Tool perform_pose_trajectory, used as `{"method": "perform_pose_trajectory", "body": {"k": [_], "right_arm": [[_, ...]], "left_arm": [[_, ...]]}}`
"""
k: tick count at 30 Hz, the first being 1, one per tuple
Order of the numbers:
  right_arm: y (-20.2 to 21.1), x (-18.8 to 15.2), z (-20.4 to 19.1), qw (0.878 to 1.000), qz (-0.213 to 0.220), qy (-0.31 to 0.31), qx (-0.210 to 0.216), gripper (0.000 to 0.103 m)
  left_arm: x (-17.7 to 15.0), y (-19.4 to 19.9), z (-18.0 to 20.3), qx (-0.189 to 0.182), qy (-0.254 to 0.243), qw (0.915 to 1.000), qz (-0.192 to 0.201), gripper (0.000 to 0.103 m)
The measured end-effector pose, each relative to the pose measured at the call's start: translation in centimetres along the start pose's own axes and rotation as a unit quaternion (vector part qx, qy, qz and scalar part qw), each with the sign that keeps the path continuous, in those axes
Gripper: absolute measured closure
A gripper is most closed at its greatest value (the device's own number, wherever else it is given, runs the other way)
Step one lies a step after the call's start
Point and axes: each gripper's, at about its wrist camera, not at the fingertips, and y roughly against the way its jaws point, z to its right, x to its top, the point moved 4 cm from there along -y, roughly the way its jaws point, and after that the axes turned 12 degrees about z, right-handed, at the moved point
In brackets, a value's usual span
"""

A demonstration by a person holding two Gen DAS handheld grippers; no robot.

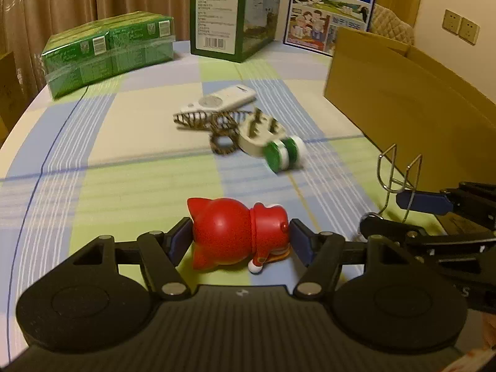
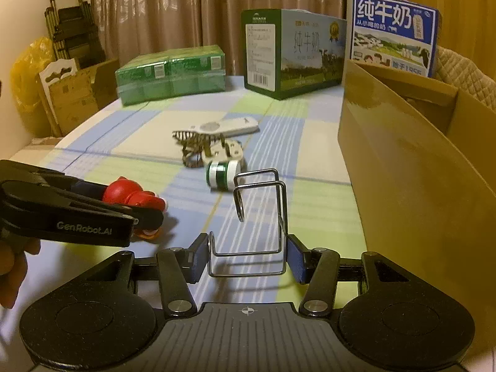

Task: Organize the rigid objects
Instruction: 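Carry the red figure and wire rack over the cardboard box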

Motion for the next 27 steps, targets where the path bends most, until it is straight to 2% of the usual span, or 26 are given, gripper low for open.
{"method": "perform_pose_trajectory", "body": {"k": [4,11,20,27], "right_arm": [[2.4,-0.5,0.1,1.000,-0.011,-0.008,0.001,0.053],[5.8,-0.4,-0.1,1.000,0.007,-0.006,-0.011,0.053],[9.7,1.2,-0.5,0.999,0.035,-0.001,-0.013,0.053],[13.8,3.4,0.0,0.998,0.065,0.003,-0.020,0.053]], "left_arm": [[-1.3,2.3,1.3,-0.004,0.003,1.0000,0.002,0.040],[-1.6,5.0,3.0,-0.010,-0.002,0.9997,0.021,0.040],[0.3,9.2,4.2,-0.002,-0.005,0.9988,0.048,0.040],[3.4,12.4,5.8,-0.003,-0.007,0.9966,0.082,0.040]]}}
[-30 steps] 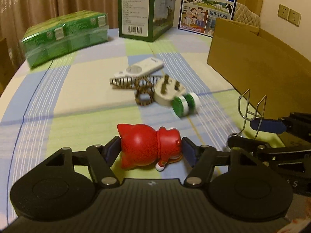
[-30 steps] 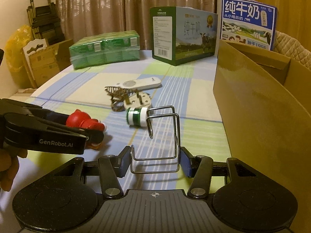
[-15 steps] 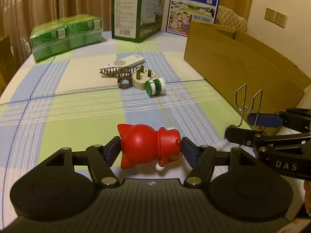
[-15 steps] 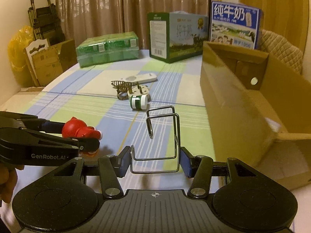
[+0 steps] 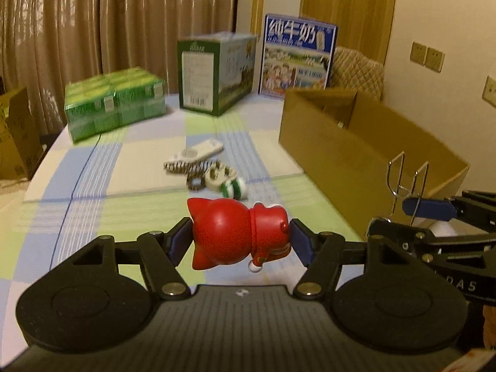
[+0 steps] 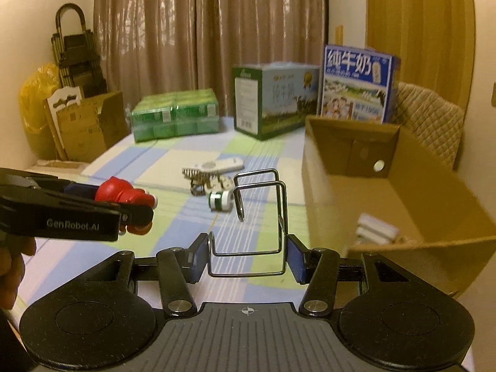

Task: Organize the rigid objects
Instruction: 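Carry the red figure and wire rack over the cardboard box, then lower both held items into the cardboard box and open both grippers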

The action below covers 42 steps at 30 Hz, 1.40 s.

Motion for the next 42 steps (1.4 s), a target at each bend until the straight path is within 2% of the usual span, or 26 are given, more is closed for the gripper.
{"method": "perform_pose_trajectory", "body": {"k": [6,12,21,29,42], "right_arm": [[2.7,2.3,2.1,1.000,0.020,-0.003,-0.011,0.053],[4.5,4.4,6.6,0.998,0.033,-0.013,-0.047,0.053],[4.5,6.0,14.3,0.996,0.018,-0.035,-0.084,0.053],[3.1,5.6,18.0,0.996,-0.008,-0.032,-0.081,0.053],[0.4,2.7,21.1,0.994,-0.049,-0.058,-0.075,0.053]], "left_arm": [[2.5,0.8,2.5,-0.018,-0.008,0.9997,0.014,0.040],[4.7,0.4,6.4,-0.051,-0.022,0.9981,0.027,0.040],[7.2,-2.3,12.7,-0.117,-0.042,0.9918,0.027,0.040],[7.3,-5.8,16.7,-0.152,-0.084,0.9848,0.011,0.040],[5.7,-9.2,18.6,-0.169,-0.115,0.9786,-0.024,0.040]]}}
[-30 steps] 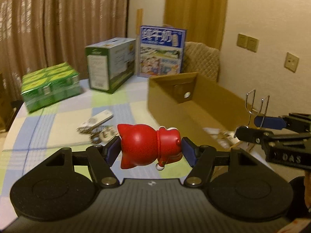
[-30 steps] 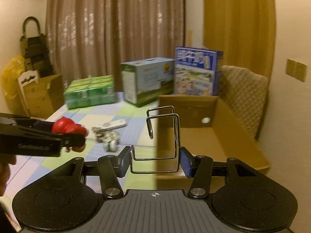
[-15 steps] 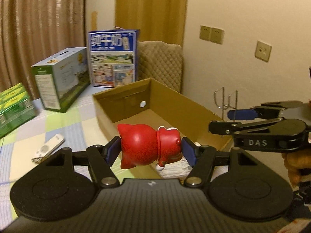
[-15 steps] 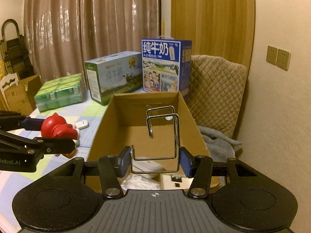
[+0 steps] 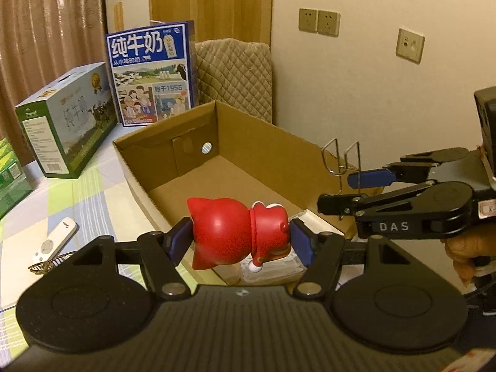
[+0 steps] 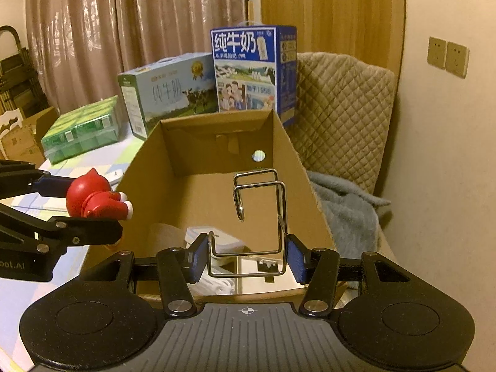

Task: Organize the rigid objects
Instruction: 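Lower both held items into the cardboard box and open both grippers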

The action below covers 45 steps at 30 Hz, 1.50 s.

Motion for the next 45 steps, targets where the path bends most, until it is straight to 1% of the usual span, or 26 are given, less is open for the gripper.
{"method": "perform_pose_trajectory", "body": {"k": [8,21,25,28,33,45], "right_arm": [[-1.1,-0.6,0.5,1.000,-0.011,-0.003,0.002,0.053],[-1.6,-1.1,0.9,1.000,-0.016,-0.004,-0.001,0.053],[-1.7,-1.1,0.9,1.000,-0.016,-0.004,-0.001,0.053],[-1.7,-1.1,0.9,1.000,-0.017,-0.003,-0.001,0.053],[-1.7,-1.2,0.9,1.000,-0.017,-0.003,-0.001,0.053],[-1.5,-1.3,0.7,1.000,-0.020,-0.001,-0.003,0.053]], "left_arm": [[-0.3,-1.4,0.7,-0.011,-0.007,0.9999,-0.012,0.040],[-0.7,-2.2,0.5,-0.011,-0.006,0.9997,-0.019,0.040],[-0.8,-2.2,0.5,-0.011,-0.006,0.9997,-0.019,0.040],[-0.6,-2.0,0.5,-0.011,-0.004,0.9999,-0.011,0.042],[-0.2,-1.5,0.4,-0.008,-0.006,0.9999,-0.003,0.042],[-0.6,-0.4,-0.6,0.002,0.010,0.9999,-0.003,0.042]]}}
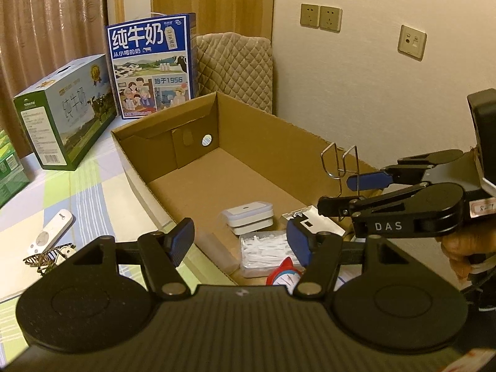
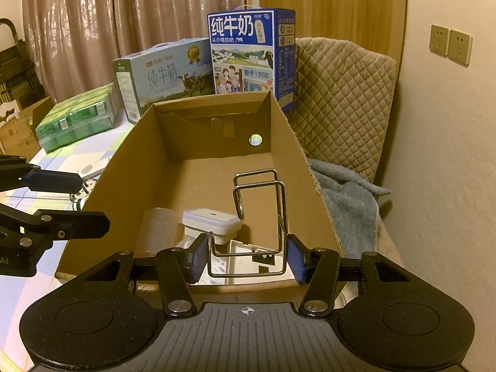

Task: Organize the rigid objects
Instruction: 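Lower both held items into the cardboard box and open both grippers, then move both grippers back over the plug and bottle on the table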

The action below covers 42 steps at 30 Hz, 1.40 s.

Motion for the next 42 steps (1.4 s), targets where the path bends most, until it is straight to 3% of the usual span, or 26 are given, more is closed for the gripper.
{"method": "perform_pose_trajectory", "body": {"k": [7,10,23,34,42], "right_arm": [[0.0,0.0,-0.1,1.000,0.000,0.001,0.003,0.052],[0.4,0.0,-0.2,1.000,0.005,0.005,-0.001,0.039],[4.7,1.5,-1.8,0.999,0.040,-0.013,0.002,0.039],[8.9,2.3,-7.3,0.997,0.064,-0.018,0.045,0.039],[9.4,1.8,-12.9,0.994,0.059,-0.016,0.090,0.039]], "left_arm": [[0.1,0.7,-0.4,0.004,0.004,1.0000,0.006,0.042],[0.1,1.2,-0.6,0.010,0.005,0.9999,0.011,0.042],[-0.8,5.4,-2.3,0.039,0.034,0.9984,0.022,0.042],[-3.1,11.9,-6.1,0.095,0.058,0.9933,0.033,0.042],[-5.9,16.7,-11.1,0.158,0.082,0.9835,0.030,0.042]]}}
